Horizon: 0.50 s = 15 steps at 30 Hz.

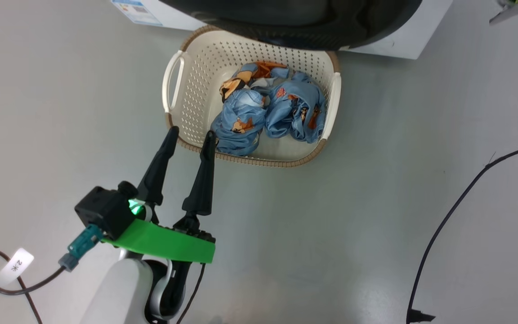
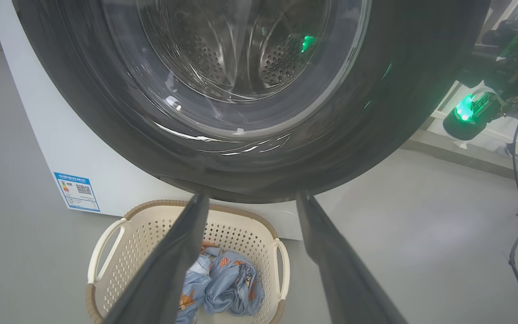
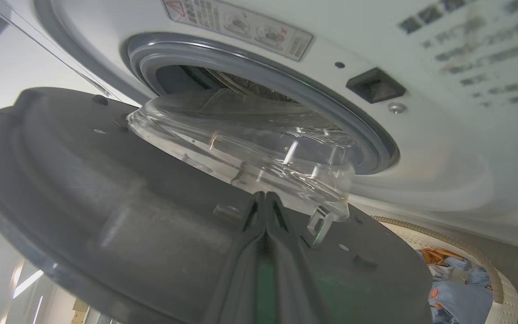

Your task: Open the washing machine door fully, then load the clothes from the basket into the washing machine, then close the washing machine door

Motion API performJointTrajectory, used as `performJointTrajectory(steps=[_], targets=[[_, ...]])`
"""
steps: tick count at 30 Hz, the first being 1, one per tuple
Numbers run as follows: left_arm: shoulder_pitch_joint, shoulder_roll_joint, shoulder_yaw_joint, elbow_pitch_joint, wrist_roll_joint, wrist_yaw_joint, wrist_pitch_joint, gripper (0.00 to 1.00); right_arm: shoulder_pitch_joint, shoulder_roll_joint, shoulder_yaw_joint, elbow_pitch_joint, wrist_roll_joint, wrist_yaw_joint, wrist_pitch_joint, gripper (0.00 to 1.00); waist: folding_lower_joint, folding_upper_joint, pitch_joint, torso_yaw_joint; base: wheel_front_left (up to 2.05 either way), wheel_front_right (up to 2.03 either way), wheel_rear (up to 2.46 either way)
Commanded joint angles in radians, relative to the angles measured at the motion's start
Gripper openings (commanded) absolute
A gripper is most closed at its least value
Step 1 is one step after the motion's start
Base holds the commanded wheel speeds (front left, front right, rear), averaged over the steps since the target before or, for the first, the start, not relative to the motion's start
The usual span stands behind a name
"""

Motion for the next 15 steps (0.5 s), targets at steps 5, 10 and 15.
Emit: performJointTrajectory(steps=[5,10,15], targets=[[0.027,0.023,0.043,-0.008,0.021,-0.002,-0.006,1.0,0.062,0.052,0.037,-0.054,0.012,0.003,0.022,0.0,0.0,0.0,-0.03,-0.011,0.0,0.0,0.0],[0.041,0.023,0.05,-0.001,0.03,-0.005,-0.006,1.0,0.106,0.063,0.055,-0.075,0.019,0.003,0.028,0.0,0.0,0.0,-0.058,-0.017,0.0,0.0,0.0],[0.051,0.023,0.052,0.003,0.034,-0.008,-0.006,1.0,0.141,0.073,0.067,-0.091,0.025,0.003,0.031,0.0,0.0,0.0,-0.08,-0.02,0.0,0.0,0.0]])
